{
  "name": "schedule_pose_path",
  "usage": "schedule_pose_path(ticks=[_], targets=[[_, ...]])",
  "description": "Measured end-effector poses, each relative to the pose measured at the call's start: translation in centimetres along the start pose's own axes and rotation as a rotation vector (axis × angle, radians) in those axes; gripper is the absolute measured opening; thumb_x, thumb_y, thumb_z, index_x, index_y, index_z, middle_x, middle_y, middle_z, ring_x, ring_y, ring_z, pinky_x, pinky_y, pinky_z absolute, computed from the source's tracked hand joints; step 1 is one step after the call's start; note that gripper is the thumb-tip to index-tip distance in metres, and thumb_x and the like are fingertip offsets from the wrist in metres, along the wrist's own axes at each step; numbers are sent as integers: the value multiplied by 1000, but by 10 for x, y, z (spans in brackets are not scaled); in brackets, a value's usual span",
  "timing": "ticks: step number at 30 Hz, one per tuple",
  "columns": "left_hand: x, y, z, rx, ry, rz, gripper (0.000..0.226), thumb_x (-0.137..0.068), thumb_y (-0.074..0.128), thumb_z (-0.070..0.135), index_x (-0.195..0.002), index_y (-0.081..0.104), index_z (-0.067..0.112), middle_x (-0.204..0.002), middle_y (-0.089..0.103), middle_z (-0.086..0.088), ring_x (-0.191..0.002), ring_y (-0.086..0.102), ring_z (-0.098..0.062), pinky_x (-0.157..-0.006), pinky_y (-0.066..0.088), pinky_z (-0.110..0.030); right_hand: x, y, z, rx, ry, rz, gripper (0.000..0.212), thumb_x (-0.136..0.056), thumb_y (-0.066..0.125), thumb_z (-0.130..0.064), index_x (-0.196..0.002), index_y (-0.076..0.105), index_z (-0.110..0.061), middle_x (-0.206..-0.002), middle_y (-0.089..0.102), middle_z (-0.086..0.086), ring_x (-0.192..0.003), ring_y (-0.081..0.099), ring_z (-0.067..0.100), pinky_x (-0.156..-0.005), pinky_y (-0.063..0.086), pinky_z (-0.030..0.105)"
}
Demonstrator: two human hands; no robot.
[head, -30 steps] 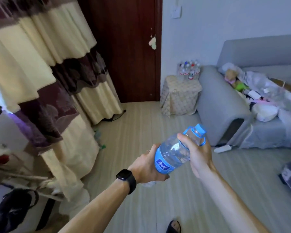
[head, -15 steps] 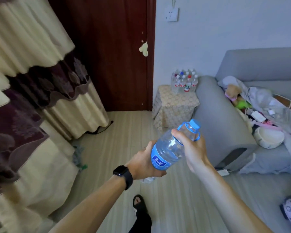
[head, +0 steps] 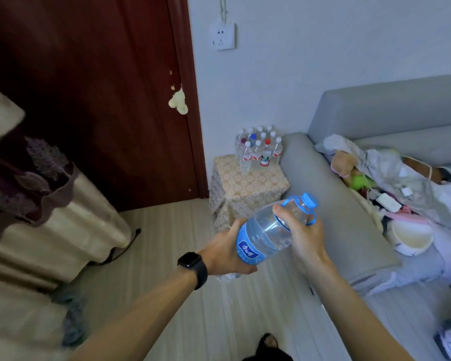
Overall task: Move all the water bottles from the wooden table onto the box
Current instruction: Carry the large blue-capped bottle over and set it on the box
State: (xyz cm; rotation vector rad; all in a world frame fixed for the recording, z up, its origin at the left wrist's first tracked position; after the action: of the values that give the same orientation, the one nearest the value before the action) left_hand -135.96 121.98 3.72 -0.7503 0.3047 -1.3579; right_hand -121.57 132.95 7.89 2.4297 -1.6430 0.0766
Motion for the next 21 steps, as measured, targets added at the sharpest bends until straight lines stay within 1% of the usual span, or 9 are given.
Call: schedule_pose_path(ticks=[2, 6, 10, 13, 14, 16, 18, 19, 21], targets=[[-42, -6, -6, -17, -3, -17, 91, -65, 86, 39, -135, 28, 37, -91, 63, 17, -72, 60, 10, -54, 42, -6, -43, 1, 5, 3, 17, -3, 25, -84, 79, -14, -102, 69, 0, -85, 74, 8, -77, 72, 18, -67, 56, 30], [-127, -18, -19, -24, -51, -28, 89, -64, 85, 40, -133, 29, 38, -90, 64, 14, -74, 63, 1, -55, 41, -11, -135, 6, 13, 1, 72, -40, 48, -70, 82, -33, -102, 69, 0, -98, 74, 21, -87, 73, 27, -77, 57, 41], [-202, -36, -27, -93, -95, -23, 89, -64, 84, 43, -133, 29, 35, -88, 64, 12, -73, 61, -8, -58, 43, -19, -221, 13, 16, -8, 147, -51, 34, -77, 82, -21, -100, 70, 1, -93, 75, 17, -84, 72, 25, -79, 57, 41], [-249, -52, -34, -60, -151, 2, 87, -65, 83, 41, -132, 29, 33, -83, 59, 16, -67, 56, 1, -53, 37, -10, -281, 27, 11, 7, 232, -110, 24, -82, 81, -17, -100, 72, -3, -89, 76, 13, -78, 74, 21, -68, 57, 35], [-262, -57, -38, -34, -166, 13, 86, -65, 83, 40, -132, 30, 32, -83, 58, 17, -66, 55, 3, -52, 37, -9, -299, 33, 11, 22, 242, -134, 25, -81, 82, -20, -100, 73, -5, -89, 76, 11, -79, 74, 21, -70, 57, 35], [-284, -67, -48, 6, -195, 28, 88, -65, 84, 41, -134, 30, 33, -83, 60, 16, -65, 55, 9, -51, 37, -7, -333, 45, 12, 62, 281, -179, 38, -74, 86, -30, -102, 73, -6, -95, 77, 12, -86, 75, 24, -76, 59, 38], [-306, -76, -60, 14, -224, 26, 90, -63, 83, 45, -134, 29, 35, -84, 62, 17, -66, 56, 7, -52, 38, -7, -367, 57, 15, 79, 303, -205, 37, -76, 86, -29, -103, 74, -6, -100, 77, 16, -90, 75, 28, -82, 60, 42], [-317, -81, -67, 27, -234, 24, 92, -63, 84, 46, -135, 29, 35, -88, 64, 16, -70, 59, 4, -56, 43, -10, -382, 65, 17, 95, 311, -218, 33, -77, 86, -28, -101, 75, -8, -99, 77, 17, -91, 75, 29, -85, 60, 45], [-341, -91, -87, 61, -253, 24, 95, -62, 85, 48, -137, 28, 34, -100, 68, 12, -82, 66, -8, -69, 55, -26, -410, 82, 19, 148, 299, -238, 22, -74, 87, -30, -89, 78, -18, -92, 78, 12, -89, 75, 29, -88, 60, 52]])
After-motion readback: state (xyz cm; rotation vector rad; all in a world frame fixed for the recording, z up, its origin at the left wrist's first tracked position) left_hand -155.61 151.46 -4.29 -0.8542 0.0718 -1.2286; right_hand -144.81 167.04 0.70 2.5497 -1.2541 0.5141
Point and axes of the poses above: each hand's wrist, its own x-axis away from the middle knuckle, its own y-axis out of the palm, z = x × y, the point moved 3 cm from there along -x, towards the middle knuckle
